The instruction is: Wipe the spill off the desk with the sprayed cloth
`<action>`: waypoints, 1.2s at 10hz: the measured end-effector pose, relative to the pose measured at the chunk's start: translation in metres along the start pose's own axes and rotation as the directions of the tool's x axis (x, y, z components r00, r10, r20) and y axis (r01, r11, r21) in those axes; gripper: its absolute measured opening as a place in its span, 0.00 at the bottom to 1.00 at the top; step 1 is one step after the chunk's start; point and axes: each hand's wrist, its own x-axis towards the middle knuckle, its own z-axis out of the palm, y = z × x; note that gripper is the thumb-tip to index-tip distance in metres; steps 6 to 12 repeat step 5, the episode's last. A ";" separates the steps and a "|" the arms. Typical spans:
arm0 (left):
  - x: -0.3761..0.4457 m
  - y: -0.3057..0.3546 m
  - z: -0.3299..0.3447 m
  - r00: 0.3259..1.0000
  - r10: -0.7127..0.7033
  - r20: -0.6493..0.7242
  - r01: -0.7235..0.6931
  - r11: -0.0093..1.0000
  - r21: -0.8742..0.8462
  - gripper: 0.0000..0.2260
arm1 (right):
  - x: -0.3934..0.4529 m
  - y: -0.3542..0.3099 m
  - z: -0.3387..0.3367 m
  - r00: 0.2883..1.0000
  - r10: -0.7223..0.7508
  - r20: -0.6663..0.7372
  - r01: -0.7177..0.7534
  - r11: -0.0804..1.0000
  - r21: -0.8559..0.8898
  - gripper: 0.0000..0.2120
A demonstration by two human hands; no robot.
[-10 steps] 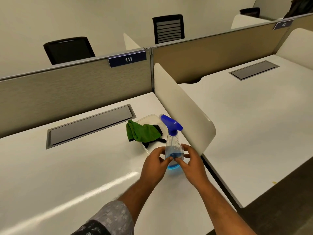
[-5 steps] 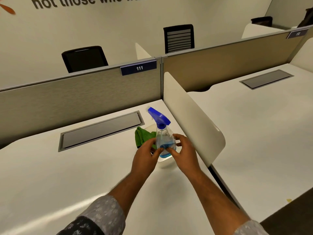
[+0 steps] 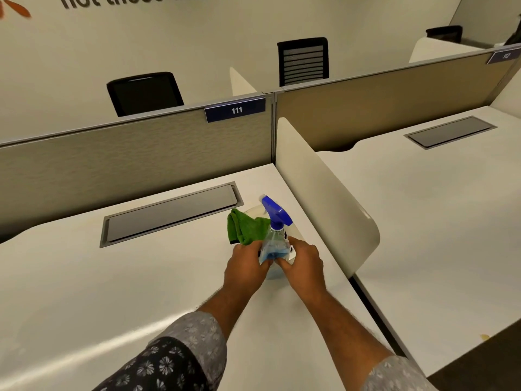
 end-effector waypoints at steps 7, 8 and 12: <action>-0.079 -0.049 -0.066 0.997 0.043 -0.064 -0.045 0.998 -0.033 0.24 | -0.072 -0.043 0.005 0.985 0.043 -0.168 -0.001 0.970 0.241 0.26; -0.079 -0.049 -0.066 0.997 0.043 -0.064 -0.045 0.998 -0.033 0.24 | -0.072 -0.043 0.005 0.985 0.043 -0.168 -0.001 0.970 0.241 0.26; -0.079 -0.049 -0.066 0.997 0.043 -0.064 -0.045 0.998 -0.033 0.24 | -0.072 -0.043 0.005 0.985 0.043 -0.168 -0.001 0.970 0.241 0.26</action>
